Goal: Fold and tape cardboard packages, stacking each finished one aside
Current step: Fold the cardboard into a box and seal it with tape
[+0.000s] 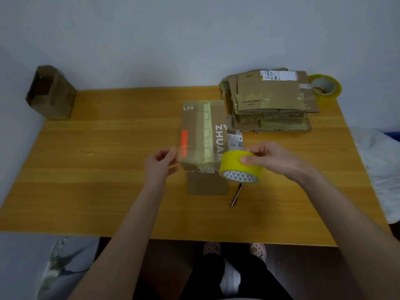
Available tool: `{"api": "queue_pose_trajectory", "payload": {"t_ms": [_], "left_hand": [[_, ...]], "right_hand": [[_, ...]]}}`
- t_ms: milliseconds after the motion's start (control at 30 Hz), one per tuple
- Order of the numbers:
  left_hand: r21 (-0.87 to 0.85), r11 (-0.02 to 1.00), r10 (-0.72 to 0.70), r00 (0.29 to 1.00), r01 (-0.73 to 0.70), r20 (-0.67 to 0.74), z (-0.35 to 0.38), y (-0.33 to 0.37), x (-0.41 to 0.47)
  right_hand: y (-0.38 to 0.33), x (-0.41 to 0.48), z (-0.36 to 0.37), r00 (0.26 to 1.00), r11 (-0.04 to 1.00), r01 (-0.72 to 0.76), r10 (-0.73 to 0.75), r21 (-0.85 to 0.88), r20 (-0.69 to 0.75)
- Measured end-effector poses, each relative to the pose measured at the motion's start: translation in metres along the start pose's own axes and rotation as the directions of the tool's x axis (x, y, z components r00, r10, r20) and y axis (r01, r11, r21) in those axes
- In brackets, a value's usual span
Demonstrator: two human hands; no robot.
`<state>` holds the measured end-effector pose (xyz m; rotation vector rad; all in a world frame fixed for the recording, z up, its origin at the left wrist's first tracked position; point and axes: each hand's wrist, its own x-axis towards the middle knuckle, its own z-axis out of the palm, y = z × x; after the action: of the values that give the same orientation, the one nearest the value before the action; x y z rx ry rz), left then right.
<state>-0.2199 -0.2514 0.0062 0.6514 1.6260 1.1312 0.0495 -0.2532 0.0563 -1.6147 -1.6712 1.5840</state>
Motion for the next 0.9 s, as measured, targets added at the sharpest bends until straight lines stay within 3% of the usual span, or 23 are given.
{"api": "queue_pose_trajectory", "payload": {"t_ms": [300, 433, 700, 900], "left_hand": [[-0.031, 0.997, 0.064, 0.983, -0.070, -0.174, -0.007, -0.018, -0.005], [-0.042, 0.996, 0.065, 0.968, -0.077, -0.241, -0.003, -0.028, -0.008], [-0.100, 0.995, -0.024, 0.960, -0.005, -0.281, 0.004, -0.049, -0.002], [-0.136, 0.991, -0.057, 0.959, 0.019, -0.278, 0.009, -0.058, 0.008]], "right_hand": [[0.007, 0.009, 0.009, 0.987, 0.922, -0.045, -0.019, -0.384, -0.162], [0.008, 0.015, 0.018, 0.950, 0.761, -0.194, -0.011, -0.619, -0.312], [0.015, 0.028, 0.031, 0.931, 0.680, -0.284, 0.027, -0.676, -0.363], [0.023, 0.039, 0.038, 0.927, 0.689, -0.295, 0.039, -0.661, -0.373]]}}
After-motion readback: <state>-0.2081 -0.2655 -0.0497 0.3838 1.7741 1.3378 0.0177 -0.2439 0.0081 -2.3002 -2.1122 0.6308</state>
